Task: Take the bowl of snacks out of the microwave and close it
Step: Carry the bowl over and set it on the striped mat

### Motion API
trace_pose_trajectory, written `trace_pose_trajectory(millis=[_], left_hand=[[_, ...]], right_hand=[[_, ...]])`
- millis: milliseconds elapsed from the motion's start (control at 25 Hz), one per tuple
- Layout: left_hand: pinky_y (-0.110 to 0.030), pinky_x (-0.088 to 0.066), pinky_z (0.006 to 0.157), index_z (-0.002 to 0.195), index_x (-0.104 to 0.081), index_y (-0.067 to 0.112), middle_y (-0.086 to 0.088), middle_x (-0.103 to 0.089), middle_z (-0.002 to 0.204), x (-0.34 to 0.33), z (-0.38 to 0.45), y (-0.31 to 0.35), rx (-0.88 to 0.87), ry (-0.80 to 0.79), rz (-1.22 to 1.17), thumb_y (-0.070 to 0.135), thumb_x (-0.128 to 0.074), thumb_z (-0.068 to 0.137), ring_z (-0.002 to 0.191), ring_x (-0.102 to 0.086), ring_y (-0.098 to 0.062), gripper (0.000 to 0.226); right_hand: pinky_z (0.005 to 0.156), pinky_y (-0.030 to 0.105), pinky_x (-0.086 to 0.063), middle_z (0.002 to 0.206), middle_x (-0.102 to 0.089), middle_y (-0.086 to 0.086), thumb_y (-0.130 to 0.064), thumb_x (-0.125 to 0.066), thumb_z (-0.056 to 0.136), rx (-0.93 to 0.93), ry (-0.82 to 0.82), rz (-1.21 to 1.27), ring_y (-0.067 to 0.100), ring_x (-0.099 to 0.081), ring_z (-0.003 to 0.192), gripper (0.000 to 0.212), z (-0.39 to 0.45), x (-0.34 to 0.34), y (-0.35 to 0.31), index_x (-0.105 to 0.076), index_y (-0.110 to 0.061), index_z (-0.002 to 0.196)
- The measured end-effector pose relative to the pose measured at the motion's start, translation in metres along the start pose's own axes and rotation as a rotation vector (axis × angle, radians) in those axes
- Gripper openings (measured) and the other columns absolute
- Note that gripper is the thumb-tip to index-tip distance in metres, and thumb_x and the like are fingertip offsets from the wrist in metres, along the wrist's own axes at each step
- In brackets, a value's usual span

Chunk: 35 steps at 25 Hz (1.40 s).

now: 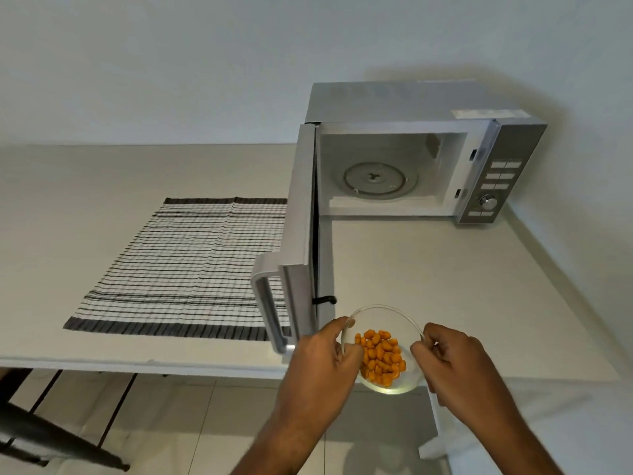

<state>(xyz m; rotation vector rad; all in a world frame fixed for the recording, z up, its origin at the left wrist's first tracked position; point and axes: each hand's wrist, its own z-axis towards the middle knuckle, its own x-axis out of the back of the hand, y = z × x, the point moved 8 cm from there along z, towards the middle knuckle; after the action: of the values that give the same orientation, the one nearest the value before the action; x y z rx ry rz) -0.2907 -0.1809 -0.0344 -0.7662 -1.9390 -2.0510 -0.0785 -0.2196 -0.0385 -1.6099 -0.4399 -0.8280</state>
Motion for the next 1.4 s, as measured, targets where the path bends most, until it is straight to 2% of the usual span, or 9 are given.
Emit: trace_pose_trajectory(millis=[160, 360, 480, 560, 760, 960, 1080, 1240, 1400], left_hand=[[-0.011, -0.051, 0.058, 0.133, -0.069, 0.037, 0.015, -0.064, 0.061, 0.029, -0.019, -0.010, -0.016, -0.038, 0.019, 0.030, -0.059, 0.099, 0.059, -0.066, 0.000, 0.036], [-0.028, -0.060, 0.058, 0.135, -0.064, 0.046, -0.004, -0.072, 0.065, 0.073, -0.038, -0.038, 0.035, -0.050, 0.057, 0.037, -0.058, 0.097, 0.063, -0.070, -0.019, 0.039], [-0.038, -0.060, 0.060, 0.130, -0.067, 0.049, 0.000, -0.071, 0.065, 0.101, -0.045, -0.063, 0.102, -0.036, 0.048, 0.037, -0.060, 0.094, 0.054, -0.064, -0.013, 0.038], [-0.044, -0.062, 0.062, 0.126, -0.069, 0.050, 0.000, -0.069, 0.062, 0.120, -0.049, -0.079, 0.140, 0.002, 0.037, 0.032, -0.062, 0.094, 0.053, -0.060, -0.007, 0.037], [-0.040, -0.062, 0.065, 0.113, -0.060, 0.064, 0.000, -0.072, 0.068, 0.167, -0.054, -0.112, 0.221, 0.144, 0.013, 0.027, -0.063, 0.097, 0.058, -0.066, -0.011, 0.041], [-0.024, -0.060, 0.053, 0.109, -0.061, 0.062, -0.008, -0.073, 0.068, 0.203, -0.044, -0.126, 0.195, 0.300, -0.025, 0.017, -0.061, 0.099, 0.062, -0.071, -0.023, 0.047], [-0.030, -0.062, 0.052, 0.103, -0.064, 0.071, -0.009, -0.072, 0.066, 0.223, -0.032, -0.133, 0.169, 0.365, -0.038, 0.020, -0.059, 0.097, 0.053, -0.066, -0.021, 0.051], [-0.020, -0.056, 0.048, 0.117, -0.064, 0.052, 0.010, -0.076, 0.073, 0.243, -0.007, -0.144, 0.144, 0.425, -0.021, 0.017, -0.060, 0.103, 0.054, -0.067, -0.011, 0.037], [-0.017, -0.051, 0.043, 0.122, -0.068, 0.038, 0.001, -0.077, 0.070, 0.251, 0.023, -0.165, 0.161, 0.438, -0.011, 0.010, -0.061, 0.100, 0.048, -0.062, -0.010, 0.036]], right_hand=[[0.049, 0.040, -0.048, 0.056, -0.056, 0.019, -0.028, -0.059, 0.087, -0.066, -0.057, 0.074, 0.014, -0.052, 0.041, 0.032, -0.028, -0.026, -0.014, -0.043, -0.015, 0.063], [0.054, 0.040, -0.051, 0.052, -0.061, 0.017, -0.028, -0.058, 0.086, -0.084, -0.178, 0.146, 0.013, -0.051, 0.043, 0.026, -0.052, -0.067, -0.045, -0.048, -0.010, 0.071], [0.056, 0.041, -0.053, 0.054, -0.062, 0.018, -0.034, -0.057, 0.085, -0.044, -0.239, 0.166, 0.011, -0.050, 0.039, 0.028, -0.059, -0.095, -0.066, -0.045, -0.013, 0.073], [0.057, 0.035, -0.051, 0.052, -0.066, 0.013, -0.030, -0.059, 0.100, -0.023, -0.302, 0.232, 0.010, -0.051, 0.037, 0.032, -0.060, -0.118, -0.081, -0.045, -0.018, 0.074], [0.048, 0.031, -0.048, 0.070, -0.079, 0.014, -0.050, -0.051, 0.105, -0.019, -0.497, 0.415, 0.026, -0.055, 0.043, 0.031, -0.052, -0.172, -0.122, -0.050, -0.020, 0.097], [0.037, 0.022, -0.042, 0.085, -0.079, 0.022, -0.032, -0.051, 0.109, -0.026, -0.579, 0.626, 0.026, -0.061, 0.043, 0.019, -0.030, -0.216, -0.151, -0.049, -0.013, 0.110], [0.033, 0.017, -0.038, 0.098, -0.076, 0.025, -0.026, -0.049, 0.111, -0.022, -0.579, 0.696, 0.026, -0.065, 0.047, 0.015, -0.021, -0.236, -0.174, -0.049, -0.016, 0.122], [0.036, 0.020, -0.036, 0.096, -0.073, 0.010, -0.030, -0.046, 0.112, 0.021, -0.579, 0.680, 0.019, -0.067, 0.050, 0.018, -0.003, -0.255, -0.198, -0.046, -0.026, 0.129], [0.037, 0.021, -0.037, 0.093, -0.067, 0.004, -0.028, -0.043, 0.113, -0.013, -0.556, 0.668, 0.015, -0.066, 0.049, 0.022, 0.025, -0.274, -0.208, -0.043, -0.025, 0.135]])
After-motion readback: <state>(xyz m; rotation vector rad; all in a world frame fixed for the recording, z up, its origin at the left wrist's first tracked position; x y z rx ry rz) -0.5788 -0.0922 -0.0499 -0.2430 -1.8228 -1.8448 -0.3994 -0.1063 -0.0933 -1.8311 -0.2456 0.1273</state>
